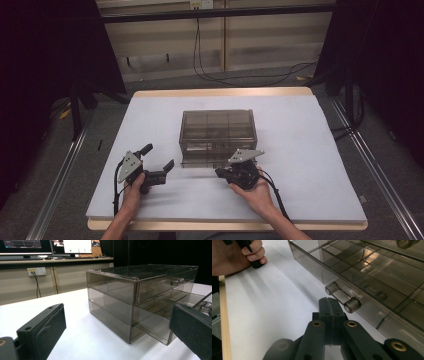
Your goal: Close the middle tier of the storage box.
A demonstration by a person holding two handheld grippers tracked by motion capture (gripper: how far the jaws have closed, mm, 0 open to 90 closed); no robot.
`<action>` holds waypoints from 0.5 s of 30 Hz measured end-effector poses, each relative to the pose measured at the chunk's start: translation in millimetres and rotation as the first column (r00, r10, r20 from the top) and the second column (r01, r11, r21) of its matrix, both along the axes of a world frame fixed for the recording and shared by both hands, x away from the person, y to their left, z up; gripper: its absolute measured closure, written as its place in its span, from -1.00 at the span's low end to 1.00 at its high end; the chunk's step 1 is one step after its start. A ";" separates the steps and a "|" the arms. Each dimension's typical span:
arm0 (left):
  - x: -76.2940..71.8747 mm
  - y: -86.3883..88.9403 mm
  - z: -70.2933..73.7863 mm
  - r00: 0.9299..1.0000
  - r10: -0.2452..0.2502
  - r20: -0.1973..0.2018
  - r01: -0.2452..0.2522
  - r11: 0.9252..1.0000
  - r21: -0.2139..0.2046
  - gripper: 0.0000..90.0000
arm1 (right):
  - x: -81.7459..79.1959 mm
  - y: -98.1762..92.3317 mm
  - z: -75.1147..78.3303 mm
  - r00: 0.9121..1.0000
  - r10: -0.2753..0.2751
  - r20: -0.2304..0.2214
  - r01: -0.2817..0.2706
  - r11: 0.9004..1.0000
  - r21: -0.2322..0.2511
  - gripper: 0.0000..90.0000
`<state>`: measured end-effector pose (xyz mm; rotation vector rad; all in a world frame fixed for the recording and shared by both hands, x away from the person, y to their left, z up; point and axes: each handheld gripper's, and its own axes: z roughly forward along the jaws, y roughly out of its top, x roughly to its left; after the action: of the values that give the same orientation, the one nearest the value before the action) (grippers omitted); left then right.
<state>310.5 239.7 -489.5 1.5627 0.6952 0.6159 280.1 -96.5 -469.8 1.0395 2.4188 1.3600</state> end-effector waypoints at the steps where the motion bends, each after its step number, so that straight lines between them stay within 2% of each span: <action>1: 0.0 0.5 0.1 1.000 -0.002 0.002 0.002 1.000 0.007 -0.98 | 0.1 0.0 0.0 1.000 -0.001 -0.001 0.001 1.000 0.003 1.00; 15: -0.5 -0.1 0.0 1.000 -0.004 0.000 0.004 1.000 0.005 -0.98 | 1.5 -0.3 3.1 1.000 -0.009 0.003 0.009 1.000 0.014 1.00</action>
<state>310.0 239.6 -489.5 1.5683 0.6909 0.6153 281.6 -96.8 -466.7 1.0492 2.4031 1.3761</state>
